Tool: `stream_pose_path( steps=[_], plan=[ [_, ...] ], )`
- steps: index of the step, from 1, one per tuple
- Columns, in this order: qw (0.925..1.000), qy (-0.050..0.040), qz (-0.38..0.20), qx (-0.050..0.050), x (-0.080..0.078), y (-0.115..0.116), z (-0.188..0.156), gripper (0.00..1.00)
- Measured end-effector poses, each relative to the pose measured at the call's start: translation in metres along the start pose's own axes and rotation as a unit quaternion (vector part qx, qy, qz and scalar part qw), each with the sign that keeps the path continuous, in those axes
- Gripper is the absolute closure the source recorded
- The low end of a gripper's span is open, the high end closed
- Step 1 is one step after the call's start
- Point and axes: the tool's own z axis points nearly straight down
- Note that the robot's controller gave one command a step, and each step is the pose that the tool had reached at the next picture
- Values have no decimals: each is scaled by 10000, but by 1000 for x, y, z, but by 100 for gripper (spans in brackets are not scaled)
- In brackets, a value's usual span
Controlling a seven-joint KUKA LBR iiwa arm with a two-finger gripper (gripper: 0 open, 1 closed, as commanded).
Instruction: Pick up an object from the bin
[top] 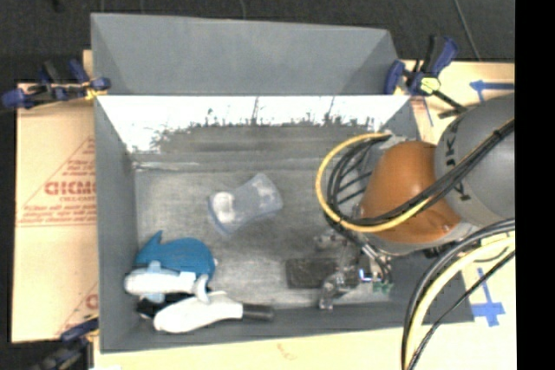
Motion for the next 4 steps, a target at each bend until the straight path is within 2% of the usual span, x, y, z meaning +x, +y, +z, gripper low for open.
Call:
stream_pose_path(
  steps=[1,3,4],
  plan=[
    [9995,-67,-320,10,-10,-26,27,100],
    [9995,-52,-320,10,-9,-26,24,100],
    [9995,28,-321,9,-6,-27,10,100]
  ],
)
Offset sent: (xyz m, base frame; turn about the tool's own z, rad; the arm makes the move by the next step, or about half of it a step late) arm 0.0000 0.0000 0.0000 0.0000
